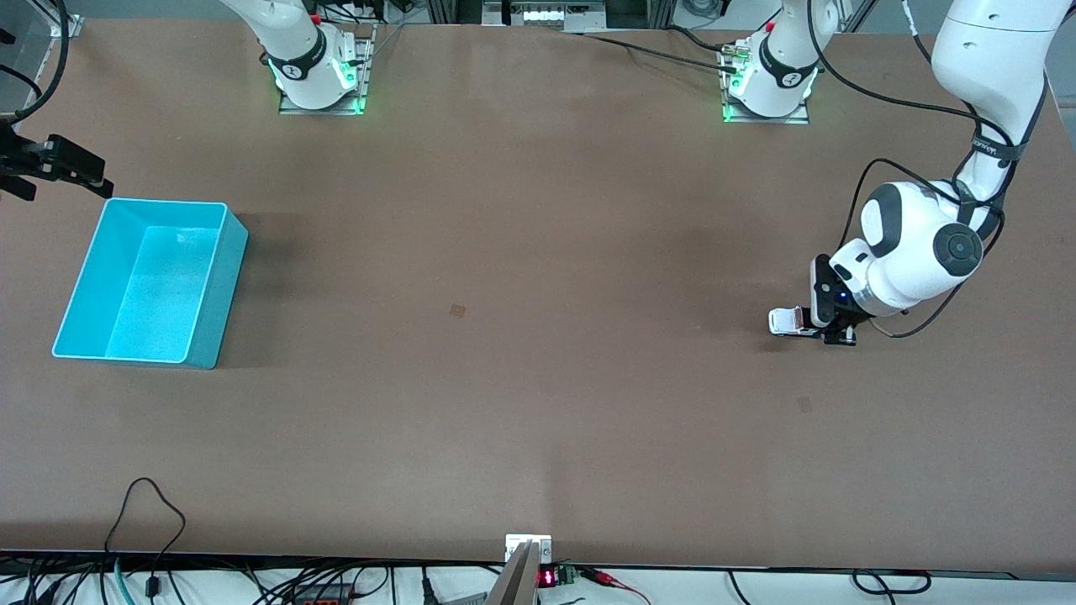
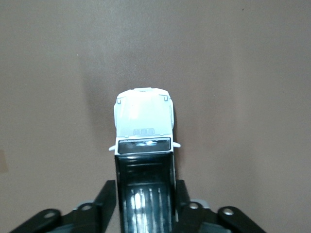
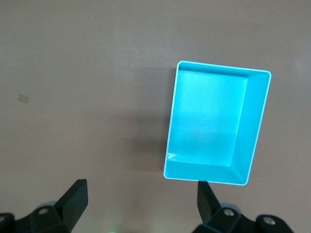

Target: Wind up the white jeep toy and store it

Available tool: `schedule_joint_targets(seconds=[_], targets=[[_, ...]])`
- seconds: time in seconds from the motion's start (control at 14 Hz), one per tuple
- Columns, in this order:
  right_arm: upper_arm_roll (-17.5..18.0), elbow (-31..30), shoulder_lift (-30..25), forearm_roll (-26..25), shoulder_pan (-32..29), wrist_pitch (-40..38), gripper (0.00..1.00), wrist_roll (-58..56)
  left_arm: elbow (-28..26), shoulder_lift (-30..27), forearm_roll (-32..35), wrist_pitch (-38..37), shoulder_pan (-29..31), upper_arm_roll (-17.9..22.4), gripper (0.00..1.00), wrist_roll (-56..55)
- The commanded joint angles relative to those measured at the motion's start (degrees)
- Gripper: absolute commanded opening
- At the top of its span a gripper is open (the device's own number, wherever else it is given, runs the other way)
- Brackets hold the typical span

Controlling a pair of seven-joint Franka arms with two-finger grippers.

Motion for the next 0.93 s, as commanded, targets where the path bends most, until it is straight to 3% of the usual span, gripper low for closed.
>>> schedule_joint_targets(seconds=[0.0,0.29,0.86], targets=[[0.3,0.0,0.2,0.9,0.1,-0.4,1.00,0.5,-1.0,-0.9,0.5,0.8,0.6,-0.3,0.47,0.9],[0.5,0.0,0.4,1.0,0.3,0.4,1.00,0.6,-1.0,-1.1,0.5,0.8,0.6,-0.3,0.34,0.3],[0.7,0.2,7.7,1.3,2.8,5.2,1.00,-0.5,-1.0,-1.3,0.4,-0.7,1.0,-0.1,0.25,-0.4]])
